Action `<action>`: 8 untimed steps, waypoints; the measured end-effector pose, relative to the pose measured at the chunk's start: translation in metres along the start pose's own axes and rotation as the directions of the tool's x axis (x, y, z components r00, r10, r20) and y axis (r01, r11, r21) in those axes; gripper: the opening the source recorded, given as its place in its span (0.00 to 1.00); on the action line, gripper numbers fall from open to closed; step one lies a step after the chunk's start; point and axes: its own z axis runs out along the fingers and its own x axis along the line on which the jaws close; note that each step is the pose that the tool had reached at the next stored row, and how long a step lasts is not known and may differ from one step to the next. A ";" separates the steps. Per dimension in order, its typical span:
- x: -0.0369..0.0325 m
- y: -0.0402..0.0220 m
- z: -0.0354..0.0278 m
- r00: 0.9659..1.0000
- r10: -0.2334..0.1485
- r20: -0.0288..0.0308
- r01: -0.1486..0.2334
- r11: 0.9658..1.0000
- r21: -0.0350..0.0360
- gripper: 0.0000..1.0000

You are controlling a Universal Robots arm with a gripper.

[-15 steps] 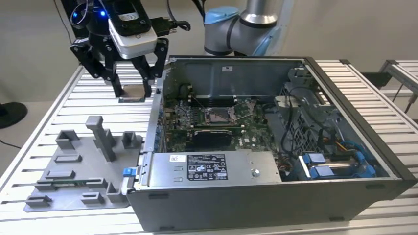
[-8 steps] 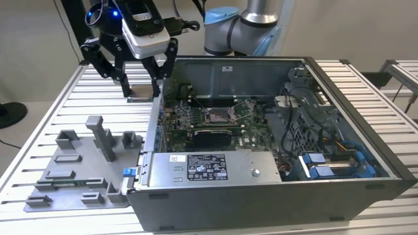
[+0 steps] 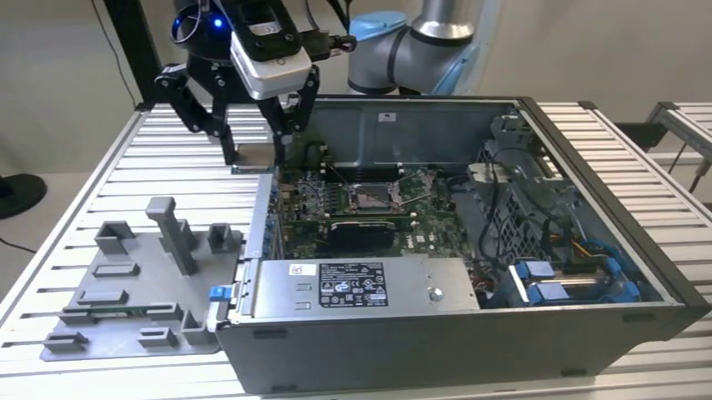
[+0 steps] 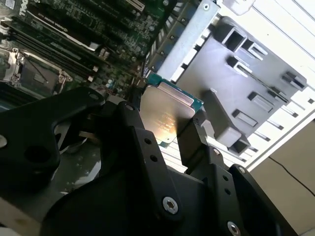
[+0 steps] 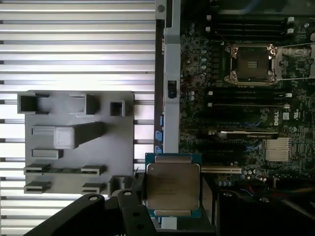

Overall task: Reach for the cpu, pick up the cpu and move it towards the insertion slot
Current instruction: 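Pick up the cpu and move it towards the insertion slot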

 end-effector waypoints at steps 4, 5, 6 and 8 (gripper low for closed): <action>-0.0071 0.0001 0.0000 1.000 0.000 0.000 0.000 1.000 0.000 0.00; -0.0088 0.0001 0.0000 1.000 0.000 0.000 0.000 1.000 0.000 0.00; -0.0105 0.0001 0.0000 1.000 0.000 0.000 0.000 1.000 0.000 0.00; -0.0139 0.0002 0.0000 1.000 0.000 0.000 0.000 1.000 0.000 0.00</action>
